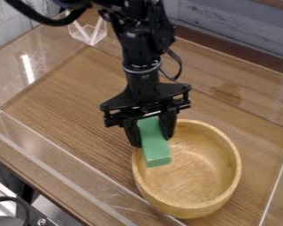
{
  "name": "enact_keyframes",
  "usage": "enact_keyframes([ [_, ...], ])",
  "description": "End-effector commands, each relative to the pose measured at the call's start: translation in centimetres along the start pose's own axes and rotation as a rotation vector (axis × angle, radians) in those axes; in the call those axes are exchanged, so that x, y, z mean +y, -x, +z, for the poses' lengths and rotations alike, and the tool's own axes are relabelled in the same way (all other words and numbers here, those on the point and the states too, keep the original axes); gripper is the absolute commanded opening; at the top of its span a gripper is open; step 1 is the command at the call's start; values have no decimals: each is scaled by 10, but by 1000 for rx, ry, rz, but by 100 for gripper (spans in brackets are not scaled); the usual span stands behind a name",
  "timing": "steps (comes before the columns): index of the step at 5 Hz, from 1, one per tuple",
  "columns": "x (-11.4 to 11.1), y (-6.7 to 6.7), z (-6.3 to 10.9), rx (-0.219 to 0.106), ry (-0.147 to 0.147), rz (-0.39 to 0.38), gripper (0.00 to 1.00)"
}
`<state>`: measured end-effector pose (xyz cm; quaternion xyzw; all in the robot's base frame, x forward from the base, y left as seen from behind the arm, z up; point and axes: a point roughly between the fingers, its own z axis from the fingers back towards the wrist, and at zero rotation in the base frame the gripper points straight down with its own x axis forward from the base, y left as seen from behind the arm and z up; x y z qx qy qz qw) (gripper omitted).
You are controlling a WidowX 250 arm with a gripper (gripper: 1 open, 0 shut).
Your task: Put the green block in the brown bowl
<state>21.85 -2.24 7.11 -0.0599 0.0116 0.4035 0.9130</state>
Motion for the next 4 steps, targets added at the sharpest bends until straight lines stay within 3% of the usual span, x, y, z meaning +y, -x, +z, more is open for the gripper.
enact_keyframes([
  [1,-2,-2,10,-27,40,-8,0],
  [4,1,0,12,-20,50,-34,0],
])
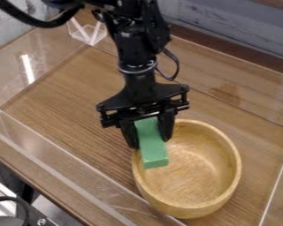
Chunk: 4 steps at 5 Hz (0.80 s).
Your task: Put the green block in the brown bowl
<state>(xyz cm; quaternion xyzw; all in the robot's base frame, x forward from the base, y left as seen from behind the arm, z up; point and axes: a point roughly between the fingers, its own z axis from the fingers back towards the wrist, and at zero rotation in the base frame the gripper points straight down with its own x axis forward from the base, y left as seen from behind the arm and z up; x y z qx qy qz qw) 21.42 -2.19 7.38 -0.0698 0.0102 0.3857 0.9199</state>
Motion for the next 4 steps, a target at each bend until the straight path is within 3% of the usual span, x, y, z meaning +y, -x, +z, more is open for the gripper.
enact_keyframes([
  [1,-2,-2,9,-25,36,-4,0],
  [4,1,0,11,-20,48,-28,0],
])
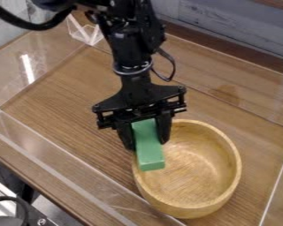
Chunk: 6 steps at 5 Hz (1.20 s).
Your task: Put the green block in the brown bowl
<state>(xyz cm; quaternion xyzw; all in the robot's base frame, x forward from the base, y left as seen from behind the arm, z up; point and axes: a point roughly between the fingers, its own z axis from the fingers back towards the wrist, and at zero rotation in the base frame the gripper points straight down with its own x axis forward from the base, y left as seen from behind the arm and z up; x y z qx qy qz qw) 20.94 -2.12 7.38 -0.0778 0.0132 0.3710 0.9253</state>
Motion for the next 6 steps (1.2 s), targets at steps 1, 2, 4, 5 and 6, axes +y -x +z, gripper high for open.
enact_keyframes([
  [1,-3,-2,11,-32,41,-6,0],
  [2,-2,-1,12,-30,44,-13,0],
  [4,-7,5,13,-25,52,-33,0],
  [5,-12,11,14,-21,55,-50,0],
  [6,-16,17,15,-19,60,-65,0],
])
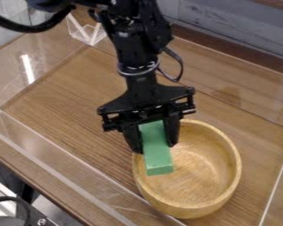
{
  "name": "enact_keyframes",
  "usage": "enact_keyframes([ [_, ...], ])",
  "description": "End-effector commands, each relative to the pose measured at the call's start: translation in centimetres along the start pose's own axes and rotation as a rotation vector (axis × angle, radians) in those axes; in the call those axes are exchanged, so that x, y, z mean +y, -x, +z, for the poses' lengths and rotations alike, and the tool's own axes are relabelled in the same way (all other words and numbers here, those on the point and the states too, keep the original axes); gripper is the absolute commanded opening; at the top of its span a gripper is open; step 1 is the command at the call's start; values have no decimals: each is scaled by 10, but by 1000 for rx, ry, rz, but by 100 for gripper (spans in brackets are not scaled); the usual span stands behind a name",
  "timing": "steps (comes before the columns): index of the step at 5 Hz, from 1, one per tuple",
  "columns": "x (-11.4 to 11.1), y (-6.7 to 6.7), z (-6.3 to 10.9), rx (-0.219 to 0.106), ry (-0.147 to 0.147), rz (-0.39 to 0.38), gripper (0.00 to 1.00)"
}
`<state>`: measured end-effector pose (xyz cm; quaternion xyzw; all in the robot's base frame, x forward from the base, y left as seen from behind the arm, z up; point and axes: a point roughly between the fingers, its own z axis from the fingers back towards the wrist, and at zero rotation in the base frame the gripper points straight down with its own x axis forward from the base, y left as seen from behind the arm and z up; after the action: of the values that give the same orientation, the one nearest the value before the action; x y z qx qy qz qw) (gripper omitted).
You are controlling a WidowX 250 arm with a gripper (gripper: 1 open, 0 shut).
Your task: Put the green block in the brown bowl
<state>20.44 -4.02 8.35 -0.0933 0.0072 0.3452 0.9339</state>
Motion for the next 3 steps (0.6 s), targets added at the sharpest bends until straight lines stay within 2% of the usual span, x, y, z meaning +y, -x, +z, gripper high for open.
enact_keyframes([
  [1,-8,4,9,-22,34,-26,0],
  [3,-19,16,6,-16,45,-75,0],
])
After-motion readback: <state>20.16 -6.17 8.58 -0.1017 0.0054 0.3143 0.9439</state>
